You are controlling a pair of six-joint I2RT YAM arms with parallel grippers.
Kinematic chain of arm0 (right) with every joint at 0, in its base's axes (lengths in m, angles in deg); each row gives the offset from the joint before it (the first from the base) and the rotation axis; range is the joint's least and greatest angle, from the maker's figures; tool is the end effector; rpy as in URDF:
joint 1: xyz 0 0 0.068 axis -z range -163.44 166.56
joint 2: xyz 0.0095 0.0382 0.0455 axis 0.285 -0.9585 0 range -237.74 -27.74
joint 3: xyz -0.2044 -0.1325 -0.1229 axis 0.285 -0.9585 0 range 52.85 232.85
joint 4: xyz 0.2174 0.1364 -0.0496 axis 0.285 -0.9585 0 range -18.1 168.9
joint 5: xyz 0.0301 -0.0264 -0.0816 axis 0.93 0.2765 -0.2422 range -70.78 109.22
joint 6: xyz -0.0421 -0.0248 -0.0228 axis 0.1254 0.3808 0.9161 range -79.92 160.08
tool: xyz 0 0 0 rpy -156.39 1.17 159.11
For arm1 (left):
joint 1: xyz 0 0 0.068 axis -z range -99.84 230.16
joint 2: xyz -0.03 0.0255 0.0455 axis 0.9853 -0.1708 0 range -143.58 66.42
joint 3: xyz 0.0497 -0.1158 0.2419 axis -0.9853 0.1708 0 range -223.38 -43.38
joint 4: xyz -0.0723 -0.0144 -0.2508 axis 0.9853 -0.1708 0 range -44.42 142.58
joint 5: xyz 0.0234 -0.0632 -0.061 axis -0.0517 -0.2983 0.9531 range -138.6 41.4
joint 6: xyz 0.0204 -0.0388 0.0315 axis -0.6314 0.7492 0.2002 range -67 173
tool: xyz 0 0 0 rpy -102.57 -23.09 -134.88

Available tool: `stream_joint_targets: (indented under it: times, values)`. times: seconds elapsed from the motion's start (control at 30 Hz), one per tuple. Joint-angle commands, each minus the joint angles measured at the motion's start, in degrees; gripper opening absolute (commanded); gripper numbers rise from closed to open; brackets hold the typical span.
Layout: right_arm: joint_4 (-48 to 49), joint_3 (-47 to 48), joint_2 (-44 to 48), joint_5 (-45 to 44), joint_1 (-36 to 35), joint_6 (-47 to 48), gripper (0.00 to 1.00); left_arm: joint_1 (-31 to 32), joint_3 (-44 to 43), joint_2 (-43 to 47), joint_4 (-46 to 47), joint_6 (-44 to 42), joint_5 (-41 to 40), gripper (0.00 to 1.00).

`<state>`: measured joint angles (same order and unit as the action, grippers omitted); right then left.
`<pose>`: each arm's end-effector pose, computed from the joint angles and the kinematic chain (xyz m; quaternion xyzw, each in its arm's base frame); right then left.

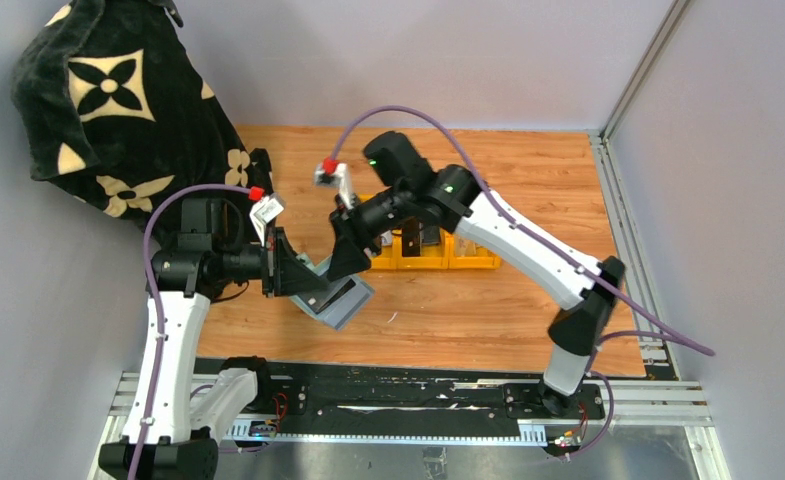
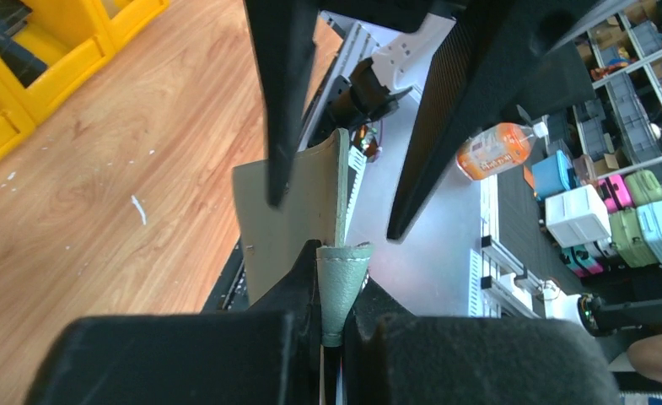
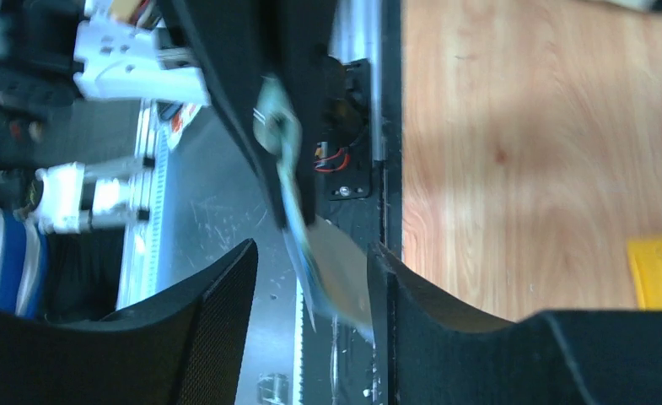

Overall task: Take the credit cards out of the card holder
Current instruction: Remove the credit card from the card holder.

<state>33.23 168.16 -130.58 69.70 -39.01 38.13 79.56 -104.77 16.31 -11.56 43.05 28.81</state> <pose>0.1954 0.3337 0.4294 -0.5398 0.6187 0.5358 0.1967 0.1289 -0.0333 0.3575 0.2588 0.7211 -0.5673 0.3020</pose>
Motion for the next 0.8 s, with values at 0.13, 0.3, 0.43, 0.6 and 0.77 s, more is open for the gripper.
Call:
stream_joint_targets:
  times: [0.13,0.3,0.43,0.6,0.77]
  values:
    - [49.51,-34.66,24.67,-10.74,9.68,-32.15,0.60,-2.64,-8.38,-4.63,0.02,2.73,-5.21,0.00]
    - [75.54,-51.49,27.69,-10.30,8.79,-50.76,0.58,-5.45,-12.21,-6.02,0.17,5.59,-6.42,0.00]
    - [84.07,-55.05,24.93,-10.91,6.36,-56.40,0.56,-5.90,-12.97,-6.66,4.21,12.35,-9.63,0.00]
    - [89.44,-54.07,20.07,-10.76,4.17,-59.78,0.53,-6.06,-5.38,0.60,27.70,33.20,-13.66,0.00]
    - [95.35,-53.96,16.24,-10.66,4.07,-64.28,0.49,-6.10,4.74,6.55,53.62,56.66,-13.99,0.00]
